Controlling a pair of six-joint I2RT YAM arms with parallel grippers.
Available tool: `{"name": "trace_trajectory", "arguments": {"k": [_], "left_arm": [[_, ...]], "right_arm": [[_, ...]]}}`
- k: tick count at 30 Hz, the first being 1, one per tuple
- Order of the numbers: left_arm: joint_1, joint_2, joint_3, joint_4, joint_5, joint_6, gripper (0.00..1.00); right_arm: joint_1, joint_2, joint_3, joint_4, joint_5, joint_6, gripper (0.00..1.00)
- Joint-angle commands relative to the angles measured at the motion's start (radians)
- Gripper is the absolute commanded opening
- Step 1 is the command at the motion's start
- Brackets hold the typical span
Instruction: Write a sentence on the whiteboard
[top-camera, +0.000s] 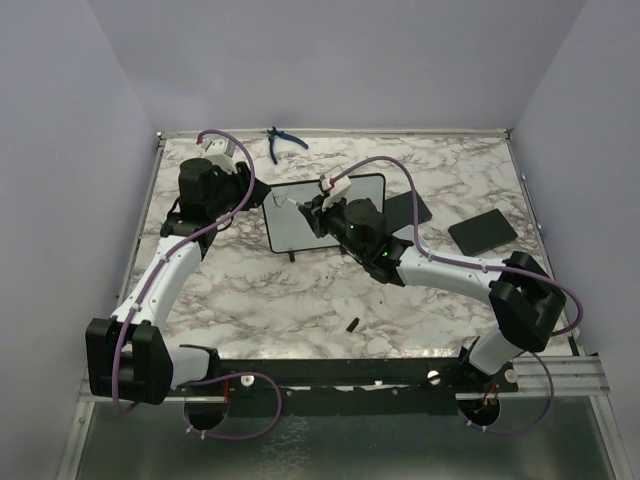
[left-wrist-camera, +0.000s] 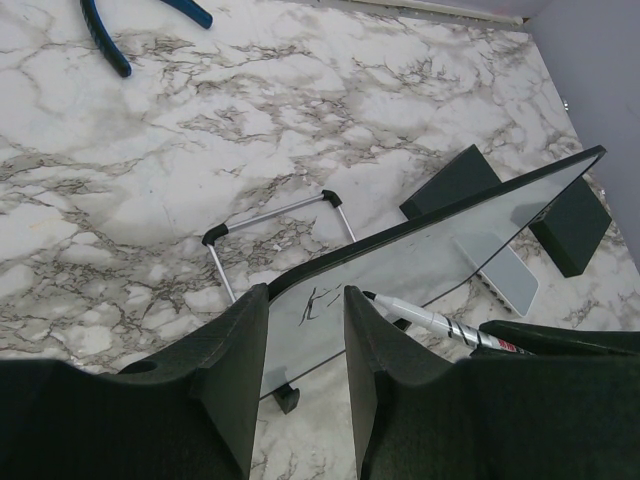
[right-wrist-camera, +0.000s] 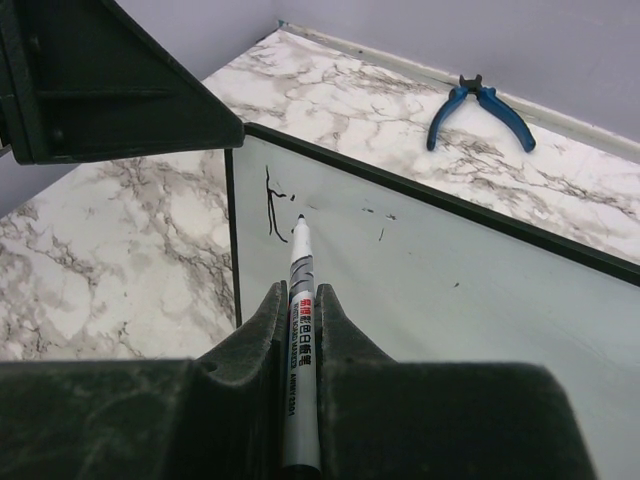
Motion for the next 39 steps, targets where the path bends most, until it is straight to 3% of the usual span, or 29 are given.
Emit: {"name": "trace_trajectory", "arguments": {"k": [1, 39], "left_arm": [[-0.008, -0.024, -0.011, 0.006, 0.007, 0.009, 0.37], [-0.007, -0.027, -0.008, 0.006, 0.012, 0.011, 0.37]], "right_arm": [[0.005, -0.010, -0.002, 0.015, 0.054, -0.009, 0.00], [0.006, 0.043, 0.014, -0.030, 0.063, 0.014, 0.00]]}}
